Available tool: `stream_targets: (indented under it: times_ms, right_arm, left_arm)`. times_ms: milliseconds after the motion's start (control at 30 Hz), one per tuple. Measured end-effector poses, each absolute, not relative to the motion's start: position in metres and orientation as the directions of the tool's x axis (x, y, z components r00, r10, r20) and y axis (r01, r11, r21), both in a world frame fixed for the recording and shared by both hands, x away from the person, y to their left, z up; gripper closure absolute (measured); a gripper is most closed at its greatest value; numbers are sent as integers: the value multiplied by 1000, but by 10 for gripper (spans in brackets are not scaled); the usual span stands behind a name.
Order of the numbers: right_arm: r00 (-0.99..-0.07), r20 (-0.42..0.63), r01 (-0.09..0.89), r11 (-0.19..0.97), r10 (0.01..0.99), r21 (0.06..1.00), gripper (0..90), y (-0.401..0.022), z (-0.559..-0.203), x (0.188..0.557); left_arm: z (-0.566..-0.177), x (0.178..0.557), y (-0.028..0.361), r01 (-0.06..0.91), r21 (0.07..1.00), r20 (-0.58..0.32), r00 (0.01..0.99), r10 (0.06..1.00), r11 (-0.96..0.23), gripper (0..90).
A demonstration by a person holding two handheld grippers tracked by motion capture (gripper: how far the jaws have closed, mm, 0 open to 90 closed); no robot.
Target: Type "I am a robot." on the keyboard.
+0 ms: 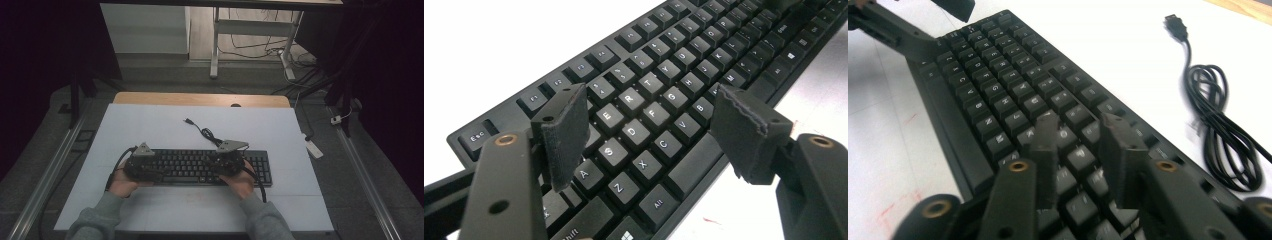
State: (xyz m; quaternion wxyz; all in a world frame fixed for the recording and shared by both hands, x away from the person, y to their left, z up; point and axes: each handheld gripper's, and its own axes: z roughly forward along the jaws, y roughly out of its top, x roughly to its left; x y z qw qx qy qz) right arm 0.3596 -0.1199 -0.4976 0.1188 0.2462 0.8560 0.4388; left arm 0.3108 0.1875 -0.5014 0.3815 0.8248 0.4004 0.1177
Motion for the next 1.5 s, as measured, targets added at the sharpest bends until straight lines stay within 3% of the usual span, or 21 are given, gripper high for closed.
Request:
stream_targets:
  times_ms: [467,1133,1333,1500]
  right_arm:
    - [-826,-9,323,486,563,812,522,-165,-497,339]
    - [-822,-9,322,479,569,816,502,-173,-500,338]
    - [-822,-11,322,481,569,815,503,-174,-500,338]
    - [-822,-13,322,482,570,815,502,-174,-500,338]
  left_arm:
    - [-502,314,191,581,726,-115,630,768,-368,318]
    - [-500,313,192,577,744,-125,617,777,-338,329]
    - [-497,312,192,567,761,-137,615,776,-315,380]
    - [-495,311,191,551,778,-142,624,769,-303,472]
